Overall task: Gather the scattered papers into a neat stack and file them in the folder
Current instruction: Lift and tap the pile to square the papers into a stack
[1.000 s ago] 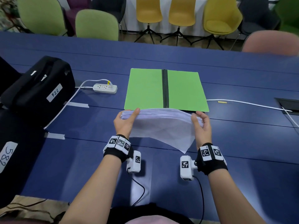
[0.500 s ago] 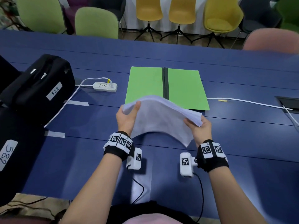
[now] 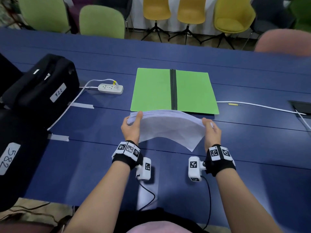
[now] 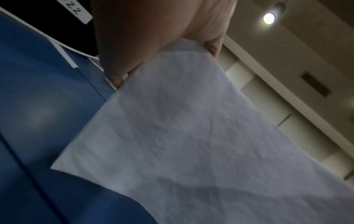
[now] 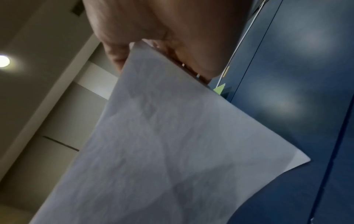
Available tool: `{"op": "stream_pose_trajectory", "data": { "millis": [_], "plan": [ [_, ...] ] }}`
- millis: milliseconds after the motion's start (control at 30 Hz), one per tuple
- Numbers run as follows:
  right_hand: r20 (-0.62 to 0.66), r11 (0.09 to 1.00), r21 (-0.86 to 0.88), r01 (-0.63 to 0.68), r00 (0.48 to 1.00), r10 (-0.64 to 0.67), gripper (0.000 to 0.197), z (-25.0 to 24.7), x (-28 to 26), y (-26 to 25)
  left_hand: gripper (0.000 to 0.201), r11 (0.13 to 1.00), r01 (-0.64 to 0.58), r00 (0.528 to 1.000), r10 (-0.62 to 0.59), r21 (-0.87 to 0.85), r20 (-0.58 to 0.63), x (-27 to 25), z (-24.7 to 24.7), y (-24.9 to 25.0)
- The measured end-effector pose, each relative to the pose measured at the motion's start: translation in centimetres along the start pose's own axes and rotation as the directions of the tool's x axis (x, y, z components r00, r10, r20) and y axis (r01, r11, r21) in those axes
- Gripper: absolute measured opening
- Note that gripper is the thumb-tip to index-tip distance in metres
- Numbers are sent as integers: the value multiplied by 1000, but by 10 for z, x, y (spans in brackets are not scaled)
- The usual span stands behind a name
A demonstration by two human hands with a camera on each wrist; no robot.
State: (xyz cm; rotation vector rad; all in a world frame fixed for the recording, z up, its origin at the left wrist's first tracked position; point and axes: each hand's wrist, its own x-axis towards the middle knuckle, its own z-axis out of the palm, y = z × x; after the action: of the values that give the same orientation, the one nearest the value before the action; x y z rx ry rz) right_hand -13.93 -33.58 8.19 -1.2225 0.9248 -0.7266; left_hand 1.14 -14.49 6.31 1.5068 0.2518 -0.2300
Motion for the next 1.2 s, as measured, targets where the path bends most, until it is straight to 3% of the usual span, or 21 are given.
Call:
{"op": "stream_pose_trajectory", "data": {
  "millis": [100,167,267,333,367,433,467,567,600,700,833,900,1033,1100,1133,1200],
  "plan": [
    [69,1000,7,14,997,-15,7,2,-4,-2,28,999,-42,999,41,8,30,1,-1,1],
    [144,998,-55,31,989,-23,32,-1,-7,1,29,994,-105,990,103,16,96,6,-4,0],
    [211,970,-234,72,977,-22,66,-14,-8,15,46,996,-55,973,38,70,227,15,-11,5],
    [232,967,-252,51,973,9,58,-19,-9,19,73,993,9,952,-44,116,301,18,-16,9],
    [233,974,-224,24,972,30,45,-18,-10,18,86,991,20,942,-63,133,330,17,-17,10],
    [206,973,-231,13,978,36,26,-12,-10,14,94,982,1,943,-63,187,327,13,-13,11],
    [189,971,-240,17,982,30,25,-10,-10,12,88,978,-13,954,-51,210,297,11,-10,11],
    [177,982,-177,66,984,-34,27,-3,-6,6,32,978,-113,976,76,173,205,0,0,16],
    [189,985,-153,83,981,-54,27,-3,-7,3,27,980,-145,978,122,134,171,-5,1,19],
    [212,988,-105,114,973,-90,24,-8,-9,0,27,977,-211,974,208,31,86,-17,3,22],
    [271,989,-137,54,962,-15,29,-18,-11,7,25,990,-131,991,132,52,-22,-16,-3,5],
    [267,987,-159,14,963,29,30,-20,-8,11,24,995,-81,997,81,53,4,-15,-3,4],
    [207,959,-278,53,978,6,8,-17,-4,3,26,972,-106,991,85,211,107,-4,-5,24],
    [199,929,-349,124,978,-56,2,-12,-4,-5,37,879,-220,975,179,424,134,4,-9,35],
    [219,905,-390,169,972,-87,2,-8,-4,-11,44,772,-339,941,283,537,187,5,-10,42],
    [313,822,-481,304,936,-162,16,0,-8,-26,54,528,-614,789,430,587,438,-5,-7,59]
  ]
}}
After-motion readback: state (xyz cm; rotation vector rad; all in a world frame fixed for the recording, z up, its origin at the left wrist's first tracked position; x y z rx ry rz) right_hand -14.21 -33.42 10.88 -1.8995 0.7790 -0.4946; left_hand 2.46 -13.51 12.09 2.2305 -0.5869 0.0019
